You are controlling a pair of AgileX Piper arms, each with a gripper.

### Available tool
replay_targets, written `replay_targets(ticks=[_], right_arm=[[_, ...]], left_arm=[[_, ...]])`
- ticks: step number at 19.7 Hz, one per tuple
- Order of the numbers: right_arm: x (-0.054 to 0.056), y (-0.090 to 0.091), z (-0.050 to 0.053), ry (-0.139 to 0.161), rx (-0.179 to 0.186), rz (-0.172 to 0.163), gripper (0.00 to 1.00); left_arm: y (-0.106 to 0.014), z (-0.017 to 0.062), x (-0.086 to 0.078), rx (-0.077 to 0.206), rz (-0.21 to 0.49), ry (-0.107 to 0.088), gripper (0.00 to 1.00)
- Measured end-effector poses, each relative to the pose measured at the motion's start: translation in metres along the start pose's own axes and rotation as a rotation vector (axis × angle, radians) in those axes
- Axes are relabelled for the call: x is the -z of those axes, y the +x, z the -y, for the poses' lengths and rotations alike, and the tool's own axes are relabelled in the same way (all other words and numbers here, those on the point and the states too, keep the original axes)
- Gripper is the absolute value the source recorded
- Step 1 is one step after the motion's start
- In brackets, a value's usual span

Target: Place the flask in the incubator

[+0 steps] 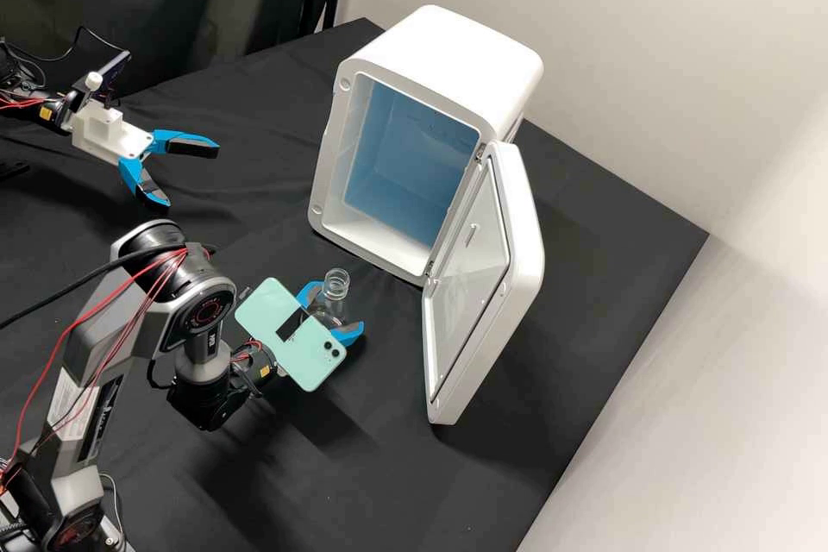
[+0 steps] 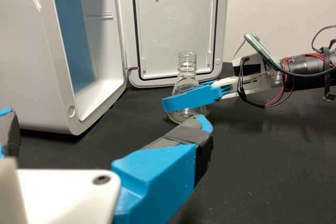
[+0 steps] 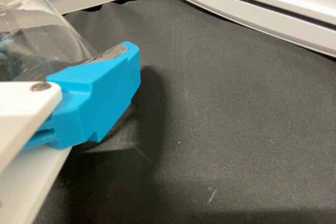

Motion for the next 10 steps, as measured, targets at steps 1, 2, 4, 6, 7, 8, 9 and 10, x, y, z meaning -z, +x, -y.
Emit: replay_targets(ticks=[1, 2, 4, 6, 7, 8, 9, 10], right_arm=[[0.0, 0.0, 0.0, 0.0, 0.0, 0.0, 0.0], [0.0, 0.0, 0.0, 0.0, 0.0, 0.0, 0.0], [0.001, -0.001, -0.002, -0.001, -0.003, 0.0, 0.0], [0.004, -0.005, -0.009, -0.002, -0.023, -0.004, 0.0], [0.005, -0.009, -0.015, -0.002, -0.044, -0.008, 0.0], [0.007, -0.014, -0.021, -0.002, -0.068, -0.014, 0.0], [0.01, -0.02, -0.029, -0.005, -0.098, -0.026, 0.0], [0.013, -0.025, -0.036, -0.006, -0.128, -0.038, 0.0]], left_arm=[[0.0, 0.0, 0.0, 0.0, 0.0, 0.0, 1.0], [0.0, 0.0, 0.0, 0.0, 0.0, 0.0, 1.0], [0.0, 0.0, 0.0, 0.0, 0.0, 0.0, 1.0], [0.0, 0.0, 0.0, 0.0, 0.0, 0.0, 1.0], [0.0, 0.0, 0.0, 0.0, 0.0, 0.0, 1.0], [0.0, 0.0, 0.0, 0.0, 0.0, 0.0, 1.0], [0.0, 0.0, 0.0, 0.0, 0.0, 0.0, 1.0], [0.0, 0.0, 0.0, 0.0, 0.0, 0.0, 1.0]])
